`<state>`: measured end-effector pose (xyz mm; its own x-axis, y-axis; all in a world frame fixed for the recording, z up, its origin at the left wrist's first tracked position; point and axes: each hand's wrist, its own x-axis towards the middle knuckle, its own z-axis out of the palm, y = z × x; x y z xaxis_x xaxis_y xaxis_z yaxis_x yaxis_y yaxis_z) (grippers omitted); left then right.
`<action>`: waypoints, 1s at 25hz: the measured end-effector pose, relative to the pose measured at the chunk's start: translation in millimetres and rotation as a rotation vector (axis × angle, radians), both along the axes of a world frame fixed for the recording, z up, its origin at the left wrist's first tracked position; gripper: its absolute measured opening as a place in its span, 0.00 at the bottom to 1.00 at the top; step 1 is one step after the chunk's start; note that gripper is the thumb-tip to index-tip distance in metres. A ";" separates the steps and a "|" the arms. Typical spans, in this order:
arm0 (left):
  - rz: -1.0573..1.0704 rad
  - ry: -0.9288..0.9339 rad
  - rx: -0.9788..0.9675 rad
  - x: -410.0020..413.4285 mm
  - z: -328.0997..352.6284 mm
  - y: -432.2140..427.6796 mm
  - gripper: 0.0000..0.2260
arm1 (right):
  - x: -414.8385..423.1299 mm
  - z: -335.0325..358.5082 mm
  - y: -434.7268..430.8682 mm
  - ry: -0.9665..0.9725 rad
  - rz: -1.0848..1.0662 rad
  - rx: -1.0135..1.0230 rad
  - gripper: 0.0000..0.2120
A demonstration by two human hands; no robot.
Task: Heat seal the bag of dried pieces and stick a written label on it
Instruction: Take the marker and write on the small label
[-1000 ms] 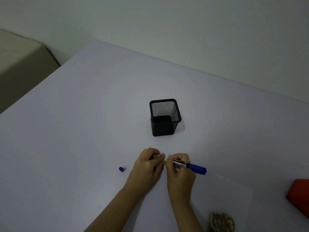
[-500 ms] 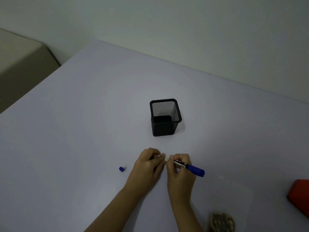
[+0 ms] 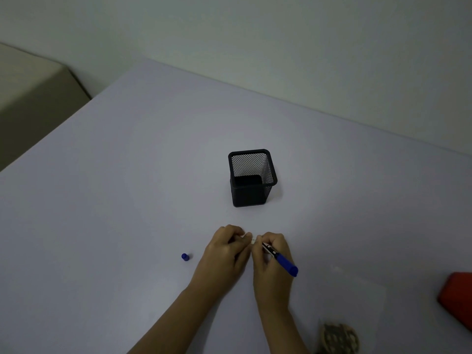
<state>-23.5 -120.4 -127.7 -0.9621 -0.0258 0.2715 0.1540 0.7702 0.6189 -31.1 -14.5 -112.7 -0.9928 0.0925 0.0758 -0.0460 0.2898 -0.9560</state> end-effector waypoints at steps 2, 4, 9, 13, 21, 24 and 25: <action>-0.003 0.006 -0.010 0.3 0.1 0.2 0.15 | -0.3 -0.8 0.1 0.014 -0.007 0.021 0.18; -0.006 0.004 -0.010 0.5 0.0 0.1 0.15 | -0.3 -1.3 0.1 0.016 -0.009 0.018 0.18; -0.006 0.004 -0.011 0.8 0.3 -0.1 0.15 | 0.7 -4.3 0.5 0.013 -0.015 0.040 0.13; 0.000 -0.007 -0.016 1.7 -1.0 -1.0 0.16 | -0.5 -1.6 -0.1 0.022 -0.053 0.046 0.16; 0.005 0.005 -0.015 1.9 -1.5 -1.1 0.16 | 0.2 -3.3 -0.6 -0.002 -0.036 0.063 0.13; 0.002 0.007 -0.010 1.7 -2.4 -1.1 0.15 | 1.1 -4.1 -0.4 -0.026 0.005 0.035 0.12; 0.001 0.008 -0.008 1.5 -2.7 -1.3 0.15 | 1.5 -4.1 -0.5 -0.034 0.018 0.035 0.13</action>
<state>-22.0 -121.7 -130.4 -0.9600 -0.0244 0.2789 0.1581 0.7750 0.6119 -29.6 -15.0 -116.7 -0.9964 0.0728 0.0444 -0.0186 0.3223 -0.9465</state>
